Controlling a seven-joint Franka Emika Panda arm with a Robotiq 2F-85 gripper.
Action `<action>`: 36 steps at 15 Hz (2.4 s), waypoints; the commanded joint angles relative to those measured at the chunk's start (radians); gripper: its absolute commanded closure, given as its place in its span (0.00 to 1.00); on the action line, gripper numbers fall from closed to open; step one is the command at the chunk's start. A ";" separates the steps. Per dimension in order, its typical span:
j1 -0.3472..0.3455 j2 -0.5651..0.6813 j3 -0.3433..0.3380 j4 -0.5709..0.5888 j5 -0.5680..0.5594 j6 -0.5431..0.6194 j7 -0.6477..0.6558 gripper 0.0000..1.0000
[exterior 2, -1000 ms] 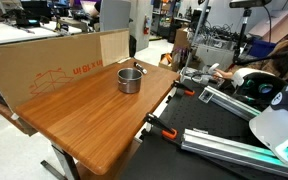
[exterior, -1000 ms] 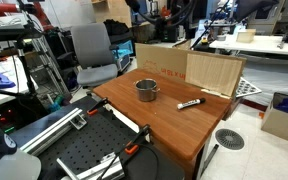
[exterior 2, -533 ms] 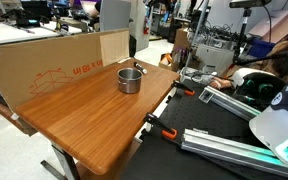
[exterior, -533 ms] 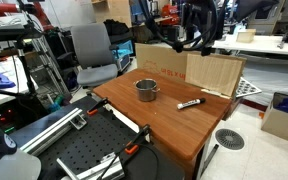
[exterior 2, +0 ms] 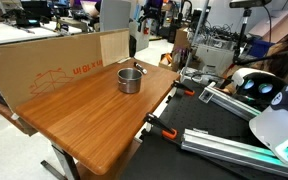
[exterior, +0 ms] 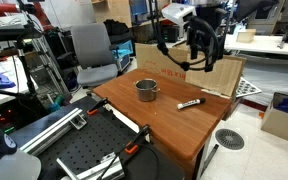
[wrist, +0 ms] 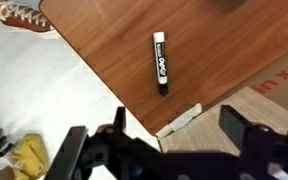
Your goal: Pick up the marker from the table and put it in the pot
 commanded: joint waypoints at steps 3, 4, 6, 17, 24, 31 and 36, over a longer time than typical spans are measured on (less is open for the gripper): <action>0.031 0.151 -0.004 0.093 -0.039 0.053 0.059 0.00; 0.036 0.175 -0.007 0.110 -0.040 0.050 0.066 0.00; 0.047 0.225 -0.013 0.148 -0.051 0.050 0.082 0.00; 0.073 0.455 -0.037 0.352 -0.110 0.019 0.141 0.00; 0.098 0.554 -0.052 0.399 -0.121 0.017 0.156 0.00; 0.102 0.569 -0.052 0.417 -0.115 0.011 0.146 0.54; 0.090 0.546 -0.045 0.406 -0.103 0.017 0.129 0.90</action>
